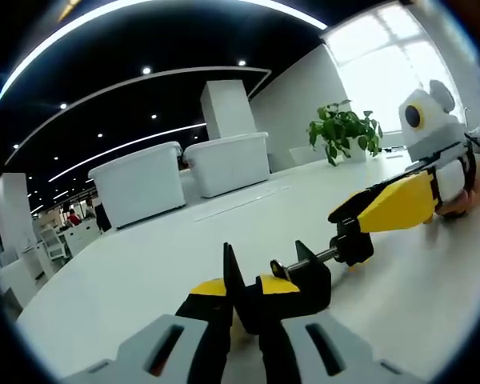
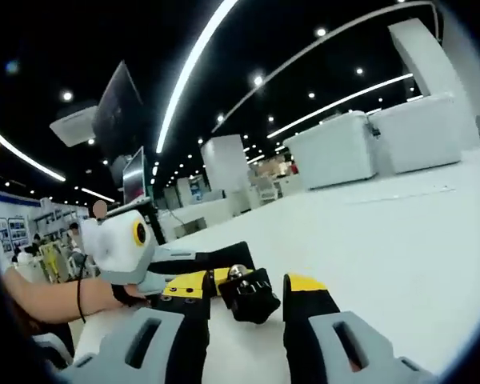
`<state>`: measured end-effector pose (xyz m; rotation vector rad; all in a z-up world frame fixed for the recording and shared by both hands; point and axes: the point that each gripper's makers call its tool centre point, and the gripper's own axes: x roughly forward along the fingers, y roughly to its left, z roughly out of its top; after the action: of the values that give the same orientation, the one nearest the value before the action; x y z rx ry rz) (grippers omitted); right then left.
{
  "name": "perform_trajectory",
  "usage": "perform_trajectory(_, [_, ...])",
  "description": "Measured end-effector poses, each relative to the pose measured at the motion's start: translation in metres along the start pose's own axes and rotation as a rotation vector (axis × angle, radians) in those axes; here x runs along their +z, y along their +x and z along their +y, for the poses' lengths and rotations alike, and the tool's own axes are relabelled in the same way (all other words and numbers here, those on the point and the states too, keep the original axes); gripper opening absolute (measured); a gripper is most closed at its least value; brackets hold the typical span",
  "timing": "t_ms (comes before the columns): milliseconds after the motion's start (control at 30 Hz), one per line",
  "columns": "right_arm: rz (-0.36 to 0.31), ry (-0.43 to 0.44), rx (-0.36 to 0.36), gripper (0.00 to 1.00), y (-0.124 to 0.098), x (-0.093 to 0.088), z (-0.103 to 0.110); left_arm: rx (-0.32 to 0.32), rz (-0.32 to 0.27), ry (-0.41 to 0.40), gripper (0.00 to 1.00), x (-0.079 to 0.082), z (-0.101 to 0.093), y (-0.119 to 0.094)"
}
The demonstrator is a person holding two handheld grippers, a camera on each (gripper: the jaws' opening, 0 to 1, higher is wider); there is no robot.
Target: Clamp the fixed fixture on the desktop, loosen the retaining clip, secure it to the edge of the desk, and tighten the retaining clip.
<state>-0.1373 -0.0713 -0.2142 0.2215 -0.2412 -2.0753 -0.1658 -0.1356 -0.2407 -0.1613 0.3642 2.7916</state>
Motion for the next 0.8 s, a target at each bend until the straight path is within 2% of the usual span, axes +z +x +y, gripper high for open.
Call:
perform_trajectory(67, [0.014,-0.001,-0.019,0.28,0.001,-0.003,-0.005,-0.001,0.0,0.0,0.12,0.0,0.0,0.0])
perform_trajectory(300, [0.024,-0.005,-0.022,0.2,0.002,-0.004,-0.003,-0.004,-0.002,0.001,0.12,0.0,0.0,0.0])
perform_trajectory(633, [0.036,-0.315,-0.06,0.19,0.005,-0.007,0.001,-0.004,-0.001,0.0,0.12,0.001,0.001,0.002])
perform_trajectory(800, [0.038,-0.535,-0.078,0.19,0.007,-0.007,0.007,0.003,0.001,-0.002,0.12,0.0,0.002,0.001])
